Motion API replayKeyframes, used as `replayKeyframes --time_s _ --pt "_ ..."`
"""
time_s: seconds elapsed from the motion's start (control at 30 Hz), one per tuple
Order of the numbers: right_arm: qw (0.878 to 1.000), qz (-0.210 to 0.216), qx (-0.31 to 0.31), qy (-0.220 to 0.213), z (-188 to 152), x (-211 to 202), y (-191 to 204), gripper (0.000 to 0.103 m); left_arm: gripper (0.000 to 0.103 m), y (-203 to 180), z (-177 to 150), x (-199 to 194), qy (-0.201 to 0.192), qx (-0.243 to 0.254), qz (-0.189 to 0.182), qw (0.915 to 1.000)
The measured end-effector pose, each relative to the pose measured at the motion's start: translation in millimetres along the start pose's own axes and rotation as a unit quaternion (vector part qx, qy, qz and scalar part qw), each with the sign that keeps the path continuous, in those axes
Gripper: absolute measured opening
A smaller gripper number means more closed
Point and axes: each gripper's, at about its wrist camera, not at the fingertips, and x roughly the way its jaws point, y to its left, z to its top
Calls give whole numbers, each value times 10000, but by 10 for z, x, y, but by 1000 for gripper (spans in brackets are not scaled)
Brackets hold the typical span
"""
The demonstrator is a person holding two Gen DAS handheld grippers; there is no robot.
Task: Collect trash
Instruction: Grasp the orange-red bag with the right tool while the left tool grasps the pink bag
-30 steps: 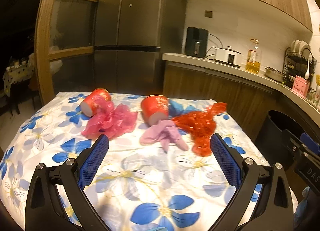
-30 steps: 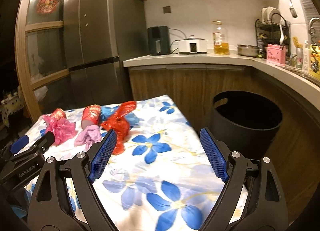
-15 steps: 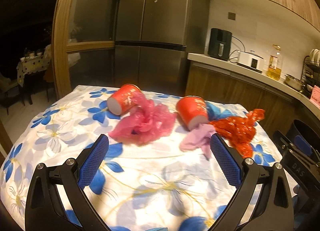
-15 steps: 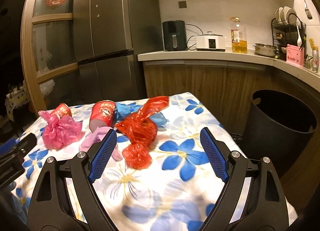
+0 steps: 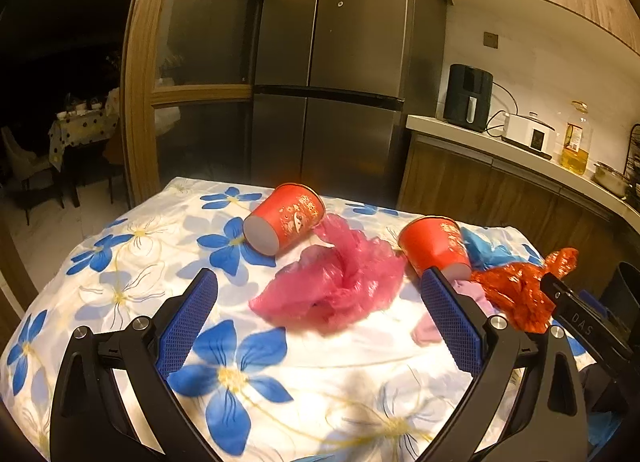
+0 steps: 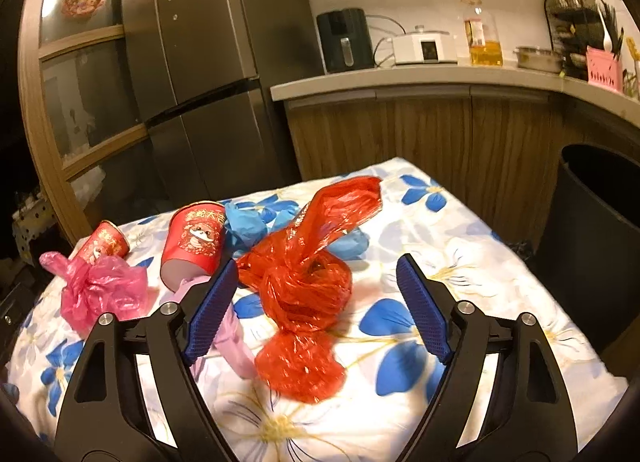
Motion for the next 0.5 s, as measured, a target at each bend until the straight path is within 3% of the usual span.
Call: replayKeyframes --time_s 0.13,0.27,0.5 --pt "9999 -12 58 141 -10 109 -3 67 97 26 40 106 46 -89 2 9999" --pt "9996 44 -59 277 -38 186 44 47 97 20 80 204 52 -91 10 9999" --pt "9993 227 -198 217 -80 59 74 39 97 -10 99 435 290 -87 22 9995"
